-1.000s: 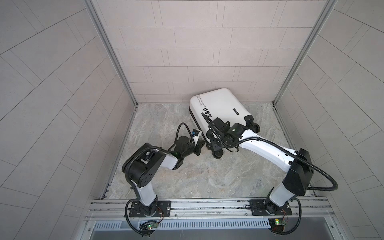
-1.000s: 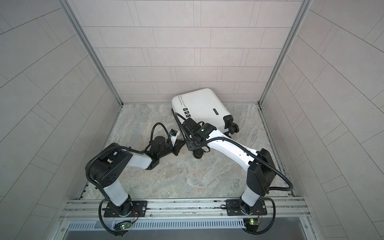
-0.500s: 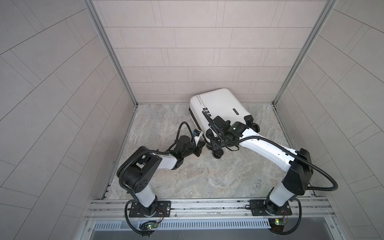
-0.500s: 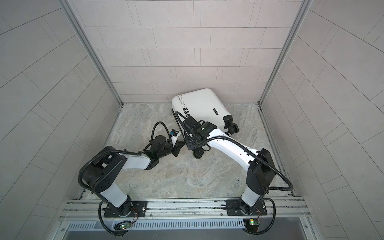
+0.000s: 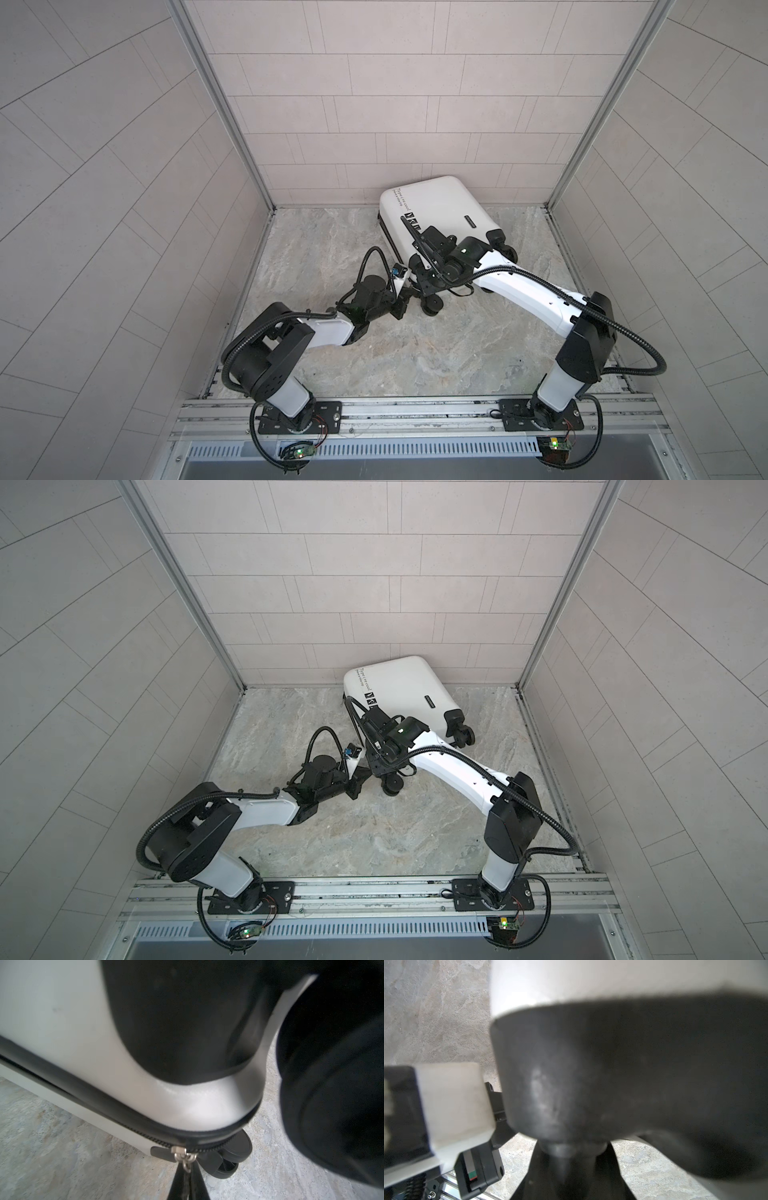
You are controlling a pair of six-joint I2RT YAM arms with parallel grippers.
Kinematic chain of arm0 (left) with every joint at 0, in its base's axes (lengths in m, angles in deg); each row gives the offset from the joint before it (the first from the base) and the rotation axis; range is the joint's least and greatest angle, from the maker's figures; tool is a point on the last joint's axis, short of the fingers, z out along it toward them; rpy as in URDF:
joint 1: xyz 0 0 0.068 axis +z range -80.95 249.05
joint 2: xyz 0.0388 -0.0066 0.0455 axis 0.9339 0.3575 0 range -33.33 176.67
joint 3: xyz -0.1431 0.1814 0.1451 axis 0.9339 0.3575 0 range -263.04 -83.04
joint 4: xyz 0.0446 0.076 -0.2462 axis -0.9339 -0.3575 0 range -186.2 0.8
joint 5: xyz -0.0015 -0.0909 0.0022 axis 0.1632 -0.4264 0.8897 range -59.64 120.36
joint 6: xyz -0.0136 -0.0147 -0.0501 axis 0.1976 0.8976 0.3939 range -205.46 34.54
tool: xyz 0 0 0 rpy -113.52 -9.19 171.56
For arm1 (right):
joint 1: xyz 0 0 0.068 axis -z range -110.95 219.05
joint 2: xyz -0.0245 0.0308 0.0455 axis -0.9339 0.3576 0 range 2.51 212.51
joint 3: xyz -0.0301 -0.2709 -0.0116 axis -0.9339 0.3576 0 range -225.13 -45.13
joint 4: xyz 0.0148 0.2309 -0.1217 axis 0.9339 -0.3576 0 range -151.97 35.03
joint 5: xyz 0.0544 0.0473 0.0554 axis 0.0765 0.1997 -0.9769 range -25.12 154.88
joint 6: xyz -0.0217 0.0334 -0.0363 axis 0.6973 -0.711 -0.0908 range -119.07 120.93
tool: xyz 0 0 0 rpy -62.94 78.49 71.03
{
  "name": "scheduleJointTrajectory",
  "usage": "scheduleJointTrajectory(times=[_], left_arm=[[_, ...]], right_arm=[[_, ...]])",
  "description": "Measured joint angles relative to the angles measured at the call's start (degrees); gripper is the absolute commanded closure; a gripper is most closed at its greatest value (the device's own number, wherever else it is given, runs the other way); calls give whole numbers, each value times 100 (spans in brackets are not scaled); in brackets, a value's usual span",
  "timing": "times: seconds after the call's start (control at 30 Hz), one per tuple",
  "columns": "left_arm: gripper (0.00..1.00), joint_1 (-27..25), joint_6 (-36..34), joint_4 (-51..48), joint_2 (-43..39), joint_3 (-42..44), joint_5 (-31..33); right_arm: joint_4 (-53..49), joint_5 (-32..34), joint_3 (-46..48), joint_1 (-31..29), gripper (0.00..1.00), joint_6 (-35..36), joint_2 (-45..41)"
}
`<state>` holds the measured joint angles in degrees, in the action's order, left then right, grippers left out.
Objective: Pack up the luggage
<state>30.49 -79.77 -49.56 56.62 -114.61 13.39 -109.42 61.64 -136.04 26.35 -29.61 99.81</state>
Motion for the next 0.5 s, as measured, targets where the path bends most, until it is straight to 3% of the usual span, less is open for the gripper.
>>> scheduleJointTrajectory(times=[0.37, 0.43, 0.5], left_arm=[[100, -422, 278, 317, -39, 173, 483], [100, -457, 367, 498, -39, 273, 581], [100, -481, 455, 710, -37, 387, 669]], right_arm=[[-24, -20, -55, 0, 96, -76, 63], [-20, -35, -55, 0, 91, -83, 66], [20, -55, -31, 0, 80, -94, 66]])
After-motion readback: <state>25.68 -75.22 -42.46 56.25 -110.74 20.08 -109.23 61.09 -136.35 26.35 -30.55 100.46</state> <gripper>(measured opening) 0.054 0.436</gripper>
